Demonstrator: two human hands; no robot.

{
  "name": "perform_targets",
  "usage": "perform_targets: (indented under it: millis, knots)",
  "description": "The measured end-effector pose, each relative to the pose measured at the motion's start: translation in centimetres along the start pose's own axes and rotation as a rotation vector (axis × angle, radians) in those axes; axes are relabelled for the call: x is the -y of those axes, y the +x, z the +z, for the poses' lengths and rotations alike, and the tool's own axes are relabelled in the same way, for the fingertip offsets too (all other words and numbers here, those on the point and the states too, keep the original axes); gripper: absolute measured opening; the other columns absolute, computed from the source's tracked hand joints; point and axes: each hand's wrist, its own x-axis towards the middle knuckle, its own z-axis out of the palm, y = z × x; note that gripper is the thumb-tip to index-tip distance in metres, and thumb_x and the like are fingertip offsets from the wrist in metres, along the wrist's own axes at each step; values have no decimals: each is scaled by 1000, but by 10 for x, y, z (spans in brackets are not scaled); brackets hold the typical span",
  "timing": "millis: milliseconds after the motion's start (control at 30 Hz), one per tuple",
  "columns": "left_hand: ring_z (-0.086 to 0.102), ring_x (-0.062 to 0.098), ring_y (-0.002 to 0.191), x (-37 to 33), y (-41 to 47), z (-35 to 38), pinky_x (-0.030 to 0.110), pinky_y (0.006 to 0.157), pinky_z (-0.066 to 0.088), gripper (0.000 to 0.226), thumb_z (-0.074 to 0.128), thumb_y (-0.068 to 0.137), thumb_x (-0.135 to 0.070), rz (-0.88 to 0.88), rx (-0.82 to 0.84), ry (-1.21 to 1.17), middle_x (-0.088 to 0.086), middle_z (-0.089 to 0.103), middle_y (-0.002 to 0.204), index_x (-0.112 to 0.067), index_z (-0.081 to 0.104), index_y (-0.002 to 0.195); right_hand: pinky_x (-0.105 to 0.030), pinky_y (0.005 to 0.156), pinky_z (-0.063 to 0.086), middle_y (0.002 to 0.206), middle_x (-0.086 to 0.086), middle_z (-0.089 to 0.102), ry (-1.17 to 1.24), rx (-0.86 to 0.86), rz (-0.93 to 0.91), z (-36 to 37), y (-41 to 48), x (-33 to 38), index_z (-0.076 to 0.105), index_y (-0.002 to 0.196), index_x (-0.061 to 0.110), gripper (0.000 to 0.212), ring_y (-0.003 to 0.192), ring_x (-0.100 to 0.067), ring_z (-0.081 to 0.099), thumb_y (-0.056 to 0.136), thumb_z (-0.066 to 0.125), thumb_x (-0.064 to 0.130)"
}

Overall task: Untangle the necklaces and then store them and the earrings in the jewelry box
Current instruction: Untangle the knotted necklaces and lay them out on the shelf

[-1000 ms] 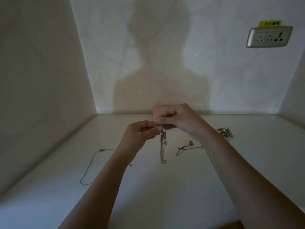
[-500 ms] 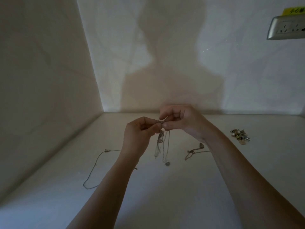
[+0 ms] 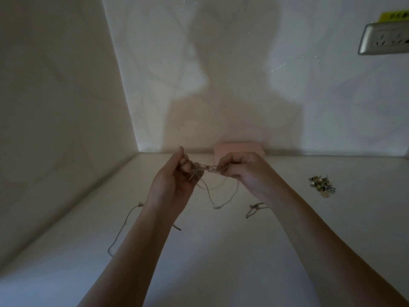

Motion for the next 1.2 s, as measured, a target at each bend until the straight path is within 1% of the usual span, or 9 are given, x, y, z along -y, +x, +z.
perform_targets:
  millis: [200, 300, 367, 433, 533, 767, 933, 1067, 1200]
  knots:
    - [44, 9, 52, 1, -2, -5, 26, 70, 36, 22, 56, 84, -29, 27, 20, 202, -7, 36, 48, -19, 68, 68, -22, 48, 46, 53, -5, 50, 711, 203, 228, 12, -6, 4, 58, 54, 11, 39, 37, -11, 40, 74, 33, -11]
    - [37, 9, 53, -3, -1, -10, 26, 73, 36, 20, 49, 94, -22, 33, -6, 163, -9, 28, 43, -13, 66, 88, -20, 42, 35, 56, -5, 53, 385, 228, 239, -3, -8, 7, 61, 70, 6, 35, 32, -6, 27, 81, 31, -7]
    - [40, 11, 56, -3, -2, -9, 27, 74, 38, 21, 48, 94, -25, 35, 4, 190, -7, 32, 44, -11, 63, 98, -21, 49, 42, 68, -7, 62, 187, 243, 210, -7, -9, 8, 67, 80, 7, 29, 38, -8, 37, 88, 41, -3]
    - [53, 14, 61, -4, -5, -6, 30, 76, 41, 31, 50, 90, -33, 10, 58, 243, 2, 43, 57, -15, 60, 112, -23, 70, 50, 91, -1, 69, 93, 218, 138, -5, -8, 6, 69, 95, 17, 13, 65, -10, 62, 87, 59, 16]
    - [59, 17, 73, -5, -8, -4, 31, 79, 44, 45, 48, 85, -44, -28, 184, 330, 6, 54, 76, -26, 56, 125, -25, 95, 44, 115, 20, 64, -181, 77, -119, 6, -6, 2, 66, 102, 41, 31, 112, -1, 57, 73, 76, 38]
    - [66, 27, 98, -4, -7, -5, 36, 87, 51, 34, 40, 99, -37, -85, 286, 375, 10, 68, 103, -24, 51, 128, -21, 76, 54, 99, 16, 64, -457, -20, -413, 18, -14, 3, 63, 109, 25, 42, 85, -7, 64, 74, 81, 10]
    - [55, 32, 123, 1, -7, -9, 52, 107, 38, 42, 39, 99, -42, -91, 393, 421, 12, 57, 134, -38, 40, 141, -15, 70, 52, 86, 13, 66, -391, -205, -325, 19, -12, 0, 64, 96, 23, 21, 80, 1, 64, 81, 75, 12]
    - [51, 35, 127, 5, -3, -12, 52, 107, 35, 66, 61, 81, -60, -111, 449, 416, 4, 50, 143, -43, 39, 141, -20, 75, 53, 92, 14, 67, -411, -254, -212, 11, -7, -4, 64, 99, 23, 29, 86, -2, 65, 76, 80, 20]
    - [52, 27, 127, 1, -7, -10, 50, 105, 38, 57, 70, 68, -66, -119, 424, 443, 2, 55, 138, -30, 65, 112, -29, 80, 56, 88, 3, 73, -299, -236, -52, 3, -2, -8, 71, 90, 20, 21, 83, -11, 70, 73, 83, 22]
